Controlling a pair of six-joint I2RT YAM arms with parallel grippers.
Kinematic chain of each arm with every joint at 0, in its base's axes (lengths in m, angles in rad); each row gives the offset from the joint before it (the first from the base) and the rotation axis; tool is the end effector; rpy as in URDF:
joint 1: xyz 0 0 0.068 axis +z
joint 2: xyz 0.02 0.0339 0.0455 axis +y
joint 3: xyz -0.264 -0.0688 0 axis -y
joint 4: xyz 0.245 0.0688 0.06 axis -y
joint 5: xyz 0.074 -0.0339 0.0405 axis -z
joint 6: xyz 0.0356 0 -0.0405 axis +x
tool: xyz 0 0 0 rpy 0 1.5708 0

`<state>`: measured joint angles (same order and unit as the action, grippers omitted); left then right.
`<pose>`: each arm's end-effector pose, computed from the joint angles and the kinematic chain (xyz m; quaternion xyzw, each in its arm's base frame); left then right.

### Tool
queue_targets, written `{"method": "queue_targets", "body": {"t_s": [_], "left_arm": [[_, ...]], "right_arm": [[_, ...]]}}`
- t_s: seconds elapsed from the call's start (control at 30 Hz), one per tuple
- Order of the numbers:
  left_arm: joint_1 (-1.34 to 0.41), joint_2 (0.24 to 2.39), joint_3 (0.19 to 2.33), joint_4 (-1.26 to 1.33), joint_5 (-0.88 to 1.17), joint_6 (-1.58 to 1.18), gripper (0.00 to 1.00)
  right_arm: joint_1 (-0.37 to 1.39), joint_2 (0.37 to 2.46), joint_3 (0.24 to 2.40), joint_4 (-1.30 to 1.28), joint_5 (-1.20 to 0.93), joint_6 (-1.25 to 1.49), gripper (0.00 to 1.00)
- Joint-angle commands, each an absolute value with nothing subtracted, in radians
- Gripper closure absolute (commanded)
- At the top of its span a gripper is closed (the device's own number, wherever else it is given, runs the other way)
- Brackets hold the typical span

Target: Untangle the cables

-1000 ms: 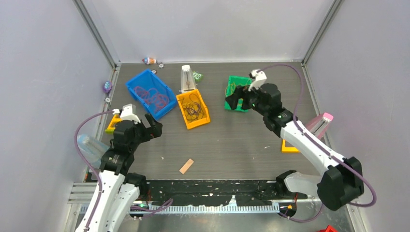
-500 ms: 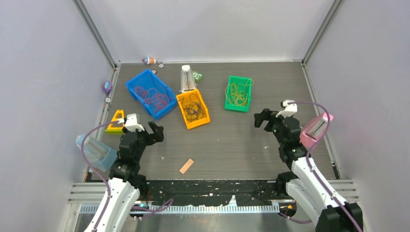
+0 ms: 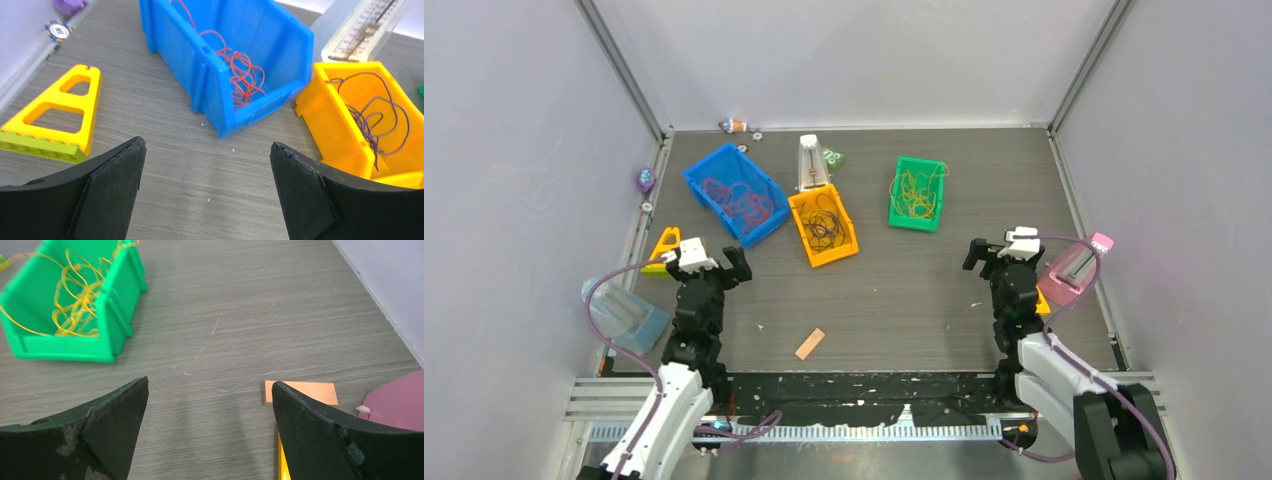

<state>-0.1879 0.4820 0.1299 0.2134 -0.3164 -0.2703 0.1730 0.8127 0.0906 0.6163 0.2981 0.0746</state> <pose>0.1431 -0.0159 0.1928 -0.1340 0.7401 -0.0315 0.6583 0.1687 0.0189 0.1769 0.0630 0.7393 -0.0279 0.6699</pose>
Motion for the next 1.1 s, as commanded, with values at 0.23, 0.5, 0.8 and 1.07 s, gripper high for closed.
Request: {"method": "queue_targets", "body": {"t_s": [0.23,0.5,0.8,1.07], "left_arm": [[-0.183,0.92,0.053,0.954,-0.435,-0.07,0.05],[-0.116,1.062,0.252,0.687,-0.329,-0.056,0.09],[-0.068,1.134,0.35,0.572,-0.226,-0.062,0.24],[-0.013,1.229,0.155,1.067,-0.128,0.007,0.25]], "right_arm": [[0.174,1.101,0.157,0.942,0.38,-0.006,0.02],[0.178,1.382,0.129,1.332,0.35,-0.155,0.02],[0.153,1.378,0.181,1.203,0.421,-0.092,0.05],[0.154,1.38,0.181,1.212,0.419,-0.091,0.05]]}}
